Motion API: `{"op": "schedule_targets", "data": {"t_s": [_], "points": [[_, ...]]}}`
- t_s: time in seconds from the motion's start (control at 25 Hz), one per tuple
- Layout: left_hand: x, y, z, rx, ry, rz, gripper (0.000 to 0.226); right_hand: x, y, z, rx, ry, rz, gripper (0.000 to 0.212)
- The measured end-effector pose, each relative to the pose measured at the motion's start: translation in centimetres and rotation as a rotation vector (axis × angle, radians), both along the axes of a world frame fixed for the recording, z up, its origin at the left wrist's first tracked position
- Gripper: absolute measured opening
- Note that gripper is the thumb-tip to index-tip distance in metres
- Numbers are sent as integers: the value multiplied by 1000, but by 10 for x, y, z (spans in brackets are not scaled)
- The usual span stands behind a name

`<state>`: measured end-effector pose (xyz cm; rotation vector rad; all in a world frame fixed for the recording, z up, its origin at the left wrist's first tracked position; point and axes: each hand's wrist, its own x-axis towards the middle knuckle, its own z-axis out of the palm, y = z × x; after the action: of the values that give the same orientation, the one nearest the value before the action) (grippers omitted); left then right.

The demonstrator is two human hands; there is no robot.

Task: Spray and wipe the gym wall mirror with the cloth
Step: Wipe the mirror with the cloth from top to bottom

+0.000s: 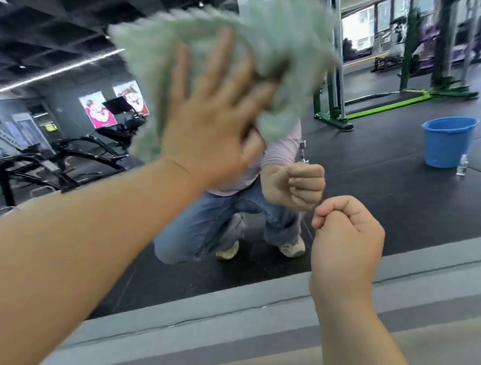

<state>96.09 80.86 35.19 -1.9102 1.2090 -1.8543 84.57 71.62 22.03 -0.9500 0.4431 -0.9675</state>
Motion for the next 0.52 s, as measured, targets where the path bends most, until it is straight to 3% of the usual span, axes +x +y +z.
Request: {"op": "schedule_targets", "data": {"t_s": [0.16,0.28,0.36,0.52], "points": [[-13,-52,-126,547,78,-129,59,-5,-25,-19,294,7,-120,48],[-16,-38,-171,783,228,-113,63,-18,-38,-30,414,81,-188,40],[-10,-27,-138,677,257,-194,60,-24,-45,-28,404,91,-190,38],[-21,-18,-12,-47,333,-62,51,-32,-38,-25,348,48,-98,43]]}}
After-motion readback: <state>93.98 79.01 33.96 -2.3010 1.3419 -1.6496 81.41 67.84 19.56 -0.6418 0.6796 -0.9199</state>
